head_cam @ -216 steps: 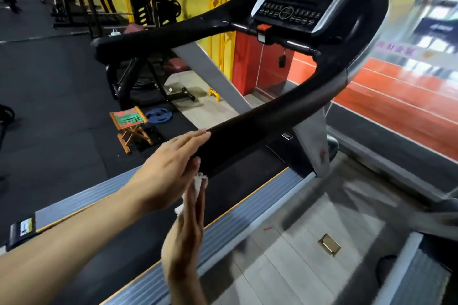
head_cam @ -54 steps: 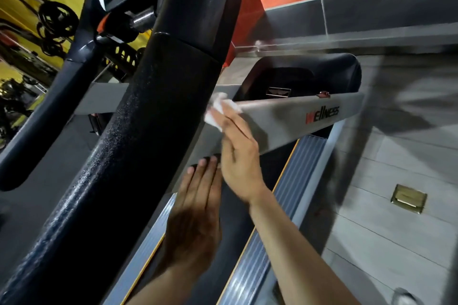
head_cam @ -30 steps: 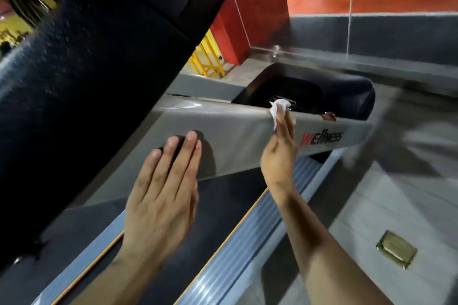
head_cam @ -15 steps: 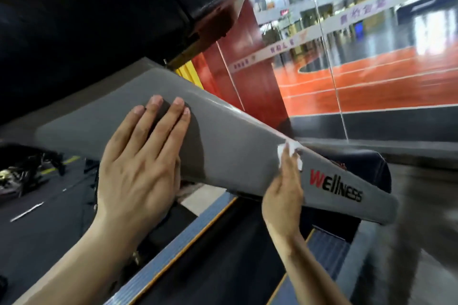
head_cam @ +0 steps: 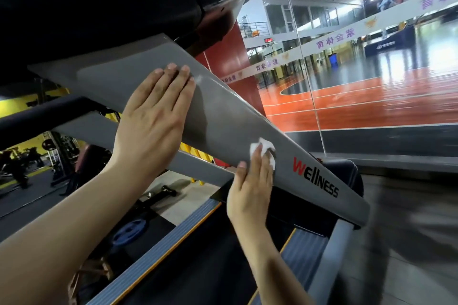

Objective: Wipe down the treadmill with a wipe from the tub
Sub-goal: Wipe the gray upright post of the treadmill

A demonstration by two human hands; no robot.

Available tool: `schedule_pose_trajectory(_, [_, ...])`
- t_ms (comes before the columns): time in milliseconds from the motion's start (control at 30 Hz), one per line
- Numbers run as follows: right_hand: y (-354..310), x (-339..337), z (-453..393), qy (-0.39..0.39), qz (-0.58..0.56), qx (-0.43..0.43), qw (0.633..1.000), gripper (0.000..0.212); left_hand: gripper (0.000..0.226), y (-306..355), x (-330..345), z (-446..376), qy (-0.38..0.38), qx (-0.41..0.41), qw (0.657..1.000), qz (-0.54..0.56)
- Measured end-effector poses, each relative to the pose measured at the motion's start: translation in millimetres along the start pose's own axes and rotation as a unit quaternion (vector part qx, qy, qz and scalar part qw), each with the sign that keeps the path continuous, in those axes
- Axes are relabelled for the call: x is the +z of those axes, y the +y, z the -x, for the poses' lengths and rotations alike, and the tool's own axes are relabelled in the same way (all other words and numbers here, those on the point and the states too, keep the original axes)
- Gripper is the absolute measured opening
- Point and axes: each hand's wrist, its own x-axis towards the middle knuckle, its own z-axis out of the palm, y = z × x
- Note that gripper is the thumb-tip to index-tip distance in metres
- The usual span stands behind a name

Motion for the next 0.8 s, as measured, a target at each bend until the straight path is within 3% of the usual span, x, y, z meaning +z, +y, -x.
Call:
schedule_pose_trajectory(67, [-11.1, 2.0, -0.9, -0.013, -0.002, 0.020, 1.000, 0.064, 0.059, 1.2, 0.2, 0.2, 0.000, 0.004, 1.000, -0.002])
schedule_pose_trajectory(200, [-98.4, 3.1, 7.9, -0.074, -0.063, -0.193, 0.976, 0.070, 0.059, 1.1, 1.0, 0.7, -0.007, 0.009, 1.000, 0.015])
schedule_pose_trajectory(300, [-88.3, 3.4, 14.6, -0.080, -0.031, -0.223, 0.971, 0.067, 0.059, -1.8, 3.8, 0.6, -0.005, 0.023, 1.000, 0.013])
schedule_pose_trajectory(367, [-34.1, 4.6, 17.5, -0.042, -0.001, -0.147, 0.988, 0.061, 0.067, -3.2, 6.4, 0.9, -0.005, 0.027, 1.000, 0.006])
schedule_pose_trajectory(467, [32.0, -6.0, 6.6, -0.023, -0.017, 0.098, 0.995, 0.065, 0.073, -1.0, 6.0, 2.5, -0.008, 0.030, 0.999, -0.014])
schedule_pose_trajectory(500, [31.4, -7.6, -1.1, -0.035, -0.032, 0.127, 0.991, 0.066, 0.069, 1.1, 5.3, 2.3, -0.008, 0.026, 0.999, -0.021])
schedule_pose_trajectory(533, [18.1, -9.0, -9.4, -0.048, -0.051, 0.102, 0.992, 0.064, 0.064, 3.5, 4.9, 1.6, -0.005, 0.021, 1.000, -0.021])
schedule_pose_trajectory(667, [-72.8, -9.4, -37.9, -0.109, -0.086, -0.177, 0.974, 0.058, 0.055, 9.6, 6.4, 0.1, 0.006, 0.003, 1.000, -0.025])
schedule_pose_trajectory(733, [-67.9, -3.8, -50.9, -0.116, -0.057, -0.211, 0.969, 0.060, 0.054, 7.4, 7.8, 1.0, 0.007, 0.012, 0.999, -0.030])
schedule_pose_trajectory(800, [-23.6, -5.1, -58.1, -0.089, -0.017, -0.143, 0.986, 0.059, 0.054, 6.2, 6.0, 1.6, 0.003, 0.012, 0.999, -0.040])
